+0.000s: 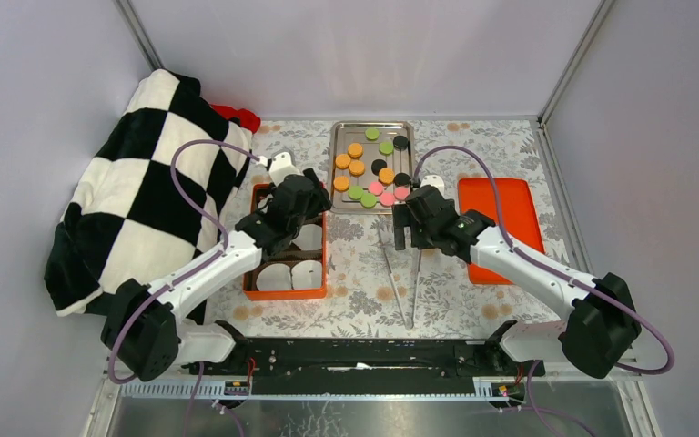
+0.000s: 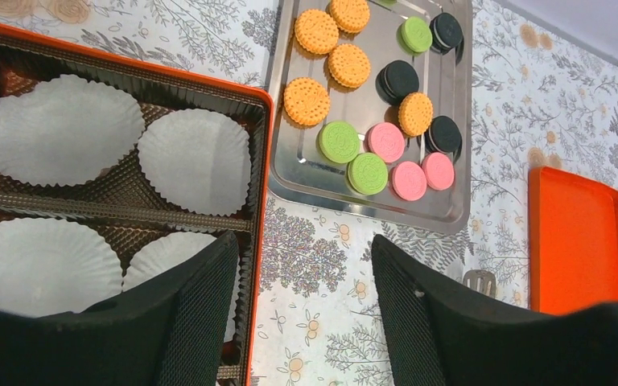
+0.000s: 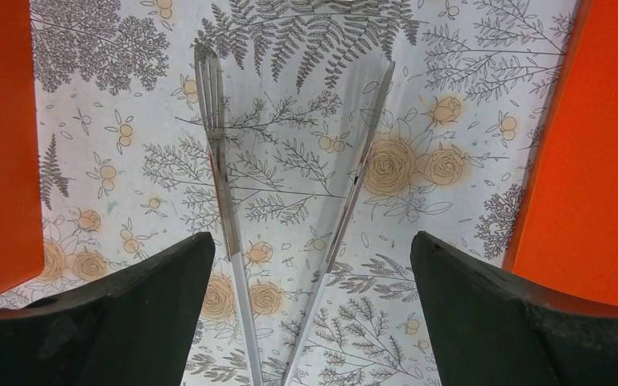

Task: Pack the cookies

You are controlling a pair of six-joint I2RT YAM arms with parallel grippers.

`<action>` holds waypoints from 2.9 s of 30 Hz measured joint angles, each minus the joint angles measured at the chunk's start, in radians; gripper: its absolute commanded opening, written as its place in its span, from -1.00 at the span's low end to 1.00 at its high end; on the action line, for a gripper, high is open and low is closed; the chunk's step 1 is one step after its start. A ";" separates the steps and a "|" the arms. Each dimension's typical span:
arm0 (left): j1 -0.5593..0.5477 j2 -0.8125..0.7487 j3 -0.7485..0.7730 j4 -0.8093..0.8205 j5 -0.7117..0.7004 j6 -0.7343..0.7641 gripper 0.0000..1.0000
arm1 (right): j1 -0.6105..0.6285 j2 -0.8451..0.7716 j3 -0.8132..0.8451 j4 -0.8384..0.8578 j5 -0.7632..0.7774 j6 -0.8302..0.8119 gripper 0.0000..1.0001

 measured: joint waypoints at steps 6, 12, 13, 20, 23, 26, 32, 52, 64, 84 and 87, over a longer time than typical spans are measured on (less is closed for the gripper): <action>0.000 -0.050 -0.001 -0.021 -0.011 0.018 0.36 | 0.000 -0.002 -0.024 -0.001 -0.004 0.001 0.99; 0.000 -0.057 -0.011 -0.043 -0.014 0.019 0.36 | 0.001 -0.002 -0.051 -0.002 -0.017 0.011 0.99; 0.000 -0.057 -0.013 -0.049 -0.014 0.019 0.36 | 0.001 -0.002 -0.051 -0.002 -0.019 0.012 0.99; 0.000 -0.133 -0.071 -0.074 -0.021 0.019 0.37 | 0.002 -0.002 -0.084 0.003 -0.038 0.023 0.99; 0.000 -0.179 -0.106 -0.087 -0.029 0.019 0.37 | 0.013 -0.001 -0.138 0.019 -0.073 0.040 0.99; 0.000 -0.193 -0.120 -0.103 -0.034 0.019 0.37 | 0.045 0.011 -0.191 0.030 -0.109 0.066 0.99; 0.000 -0.214 -0.135 -0.109 -0.034 0.019 0.37 | 0.158 0.072 -0.208 0.053 -0.141 0.123 0.99; 0.000 -0.235 -0.206 -0.105 -0.013 0.011 0.37 | 0.219 0.306 -0.093 0.039 -0.019 0.246 0.71; 0.000 -0.206 -0.206 -0.089 0.022 0.008 0.38 | 0.219 0.285 -0.106 0.040 0.016 0.240 -0.03; 0.000 -0.143 -0.069 -0.064 0.100 0.053 0.39 | 0.219 0.258 0.426 -0.302 0.196 0.058 0.20; 0.000 -0.141 -0.069 -0.065 0.100 0.063 0.40 | 0.218 0.309 0.466 -0.313 0.214 0.031 0.14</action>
